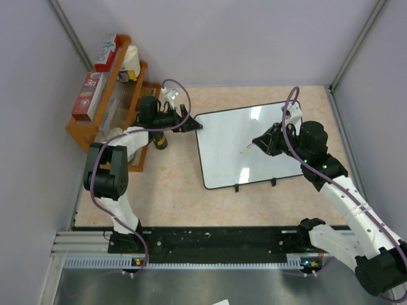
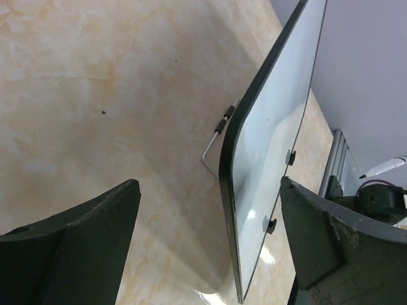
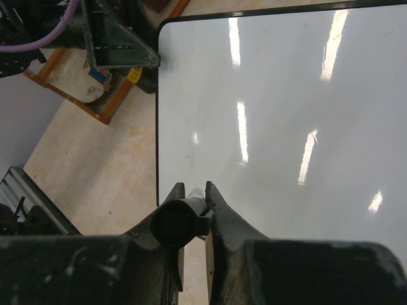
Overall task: Write a sentence on the whiteboard
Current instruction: Hold the whiteboard at the center of the board.
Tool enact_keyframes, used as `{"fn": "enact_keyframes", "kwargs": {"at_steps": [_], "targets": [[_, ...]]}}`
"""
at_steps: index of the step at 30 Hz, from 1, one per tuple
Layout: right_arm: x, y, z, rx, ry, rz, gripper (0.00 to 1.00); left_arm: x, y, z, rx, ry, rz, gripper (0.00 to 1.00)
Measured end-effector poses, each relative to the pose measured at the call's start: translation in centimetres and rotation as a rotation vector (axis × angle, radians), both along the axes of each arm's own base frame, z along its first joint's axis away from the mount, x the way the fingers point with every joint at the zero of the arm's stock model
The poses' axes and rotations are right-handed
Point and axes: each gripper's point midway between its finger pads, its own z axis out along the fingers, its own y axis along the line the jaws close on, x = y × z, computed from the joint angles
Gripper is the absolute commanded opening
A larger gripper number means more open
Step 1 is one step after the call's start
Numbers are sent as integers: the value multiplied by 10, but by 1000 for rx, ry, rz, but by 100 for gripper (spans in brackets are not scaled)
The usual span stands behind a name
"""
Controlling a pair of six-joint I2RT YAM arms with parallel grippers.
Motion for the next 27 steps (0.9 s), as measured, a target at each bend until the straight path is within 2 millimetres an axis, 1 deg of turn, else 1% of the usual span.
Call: {"fn": "enact_keyframes", "kwargs": {"at_steps": [2, 5, 9, 10, 12, 15, 16, 19, 20, 21, 22, 24, 27], "targets": [[-1, 0, 1, 1, -2, 0, 0, 1, -3, 4, -21, -12, -20, 92], [-1, -1, 1, -1, -6, 0, 0, 3, -7, 16, -48, -50, -51, 88], [-1, -1, 0, -8, -4, -1, 0, 5, -13, 31, -80, -106, -107, 78], [-1, -2, 0, -10, -3, -2, 0, 5, -14, 32, -85, -111, -118, 74], [-1, -2, -1, -15, -4, -3, 0, 5, -15, 31, -90, -113, -137, 70], [-1, -3, -2, -19, -4, -6, 0, 4, -17, 24, -89, -99, -157, 57], [-1, -3, -2, -19, -4, -7, 0, 3, -17, 22, -88, -95, -162, 44], [0, -3, -2, -20, -4, -9, 0, 2, -17, 15, -84, -81, -171, 24], [0, -3, -2, -20, -4, -9, 0, 2, -17, 14, -83, -78, -172, 9], [0, -3, -2, -20, -5, -9, 0, 1, -18, 14, -82, -80, -177, 2], [0, -3, -2, -20, -4, -10, 0, -1, -18, 15, -89, -68, -186, 0], [0, -4, -2, -20, -4, -10, 0, -8, -20, 22, -122, -24, -226, 0], [0, -4, -2, -21, -6, -11, 0, -12, -21, 28, -132, -7, -252, 0]]}}
